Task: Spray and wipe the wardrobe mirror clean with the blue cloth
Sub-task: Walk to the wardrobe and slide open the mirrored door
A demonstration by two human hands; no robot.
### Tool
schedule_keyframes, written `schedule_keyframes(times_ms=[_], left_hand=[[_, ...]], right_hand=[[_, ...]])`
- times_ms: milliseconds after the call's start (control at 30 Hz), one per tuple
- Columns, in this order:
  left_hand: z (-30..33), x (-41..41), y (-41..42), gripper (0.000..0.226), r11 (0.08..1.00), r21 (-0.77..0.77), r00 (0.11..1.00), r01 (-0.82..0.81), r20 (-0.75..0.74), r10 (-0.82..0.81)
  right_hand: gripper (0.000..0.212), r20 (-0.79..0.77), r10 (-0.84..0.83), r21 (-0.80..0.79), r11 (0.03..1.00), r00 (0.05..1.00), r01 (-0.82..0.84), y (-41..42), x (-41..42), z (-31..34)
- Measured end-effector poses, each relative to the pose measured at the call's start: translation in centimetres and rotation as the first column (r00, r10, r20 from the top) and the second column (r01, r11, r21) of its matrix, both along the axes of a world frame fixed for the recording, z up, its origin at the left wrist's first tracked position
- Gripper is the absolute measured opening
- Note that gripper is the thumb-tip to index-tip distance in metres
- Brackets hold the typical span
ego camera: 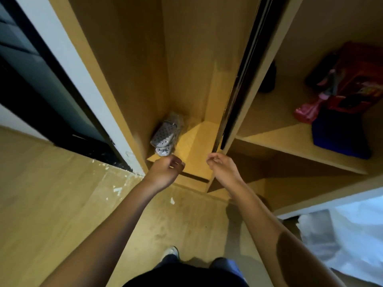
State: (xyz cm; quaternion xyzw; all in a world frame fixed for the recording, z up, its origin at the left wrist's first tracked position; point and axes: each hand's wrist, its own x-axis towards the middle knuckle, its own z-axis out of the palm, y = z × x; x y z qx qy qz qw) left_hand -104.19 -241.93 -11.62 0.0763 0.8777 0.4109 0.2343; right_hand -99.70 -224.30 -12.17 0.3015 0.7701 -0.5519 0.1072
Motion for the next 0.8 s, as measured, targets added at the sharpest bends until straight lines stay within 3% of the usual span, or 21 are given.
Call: schedule_keyframes(times_ms=[300,500,700,800], left_hand=[[1.6,-2.3,0.2,0.022,0.980,0.018,0.979,0.197,-0.066,-0.195],[3.9,-1.9,3.3,0.020,0.981,0.109,0.972,0.160,-0.190,-0.138],[8.1,-1.8,5.9,0.019,0.968,0.214,0.938,0.131,-0.343,-0.052],[11.6,-2.5,7.4,0.027,0.964,0.184,0.893,0.191,-0.441,-0.093]], right_hand=[[0.022,-0.114,-0.162,0.002,0.987,0.980,0.163,-0.7,0.0,2.0],[0.030,-0.311,-0.256,0.007,0.962,0.915,0.271,1.0,0.5,6.3],[0.031,-0.545,-0.232,0.083,0.941,0.805,0.328,3.8,-1.2,14.8],[0.035,-0.659,-0.191,0.119,0.929,0.728,0.350,4.4,-2.3,19.9]])
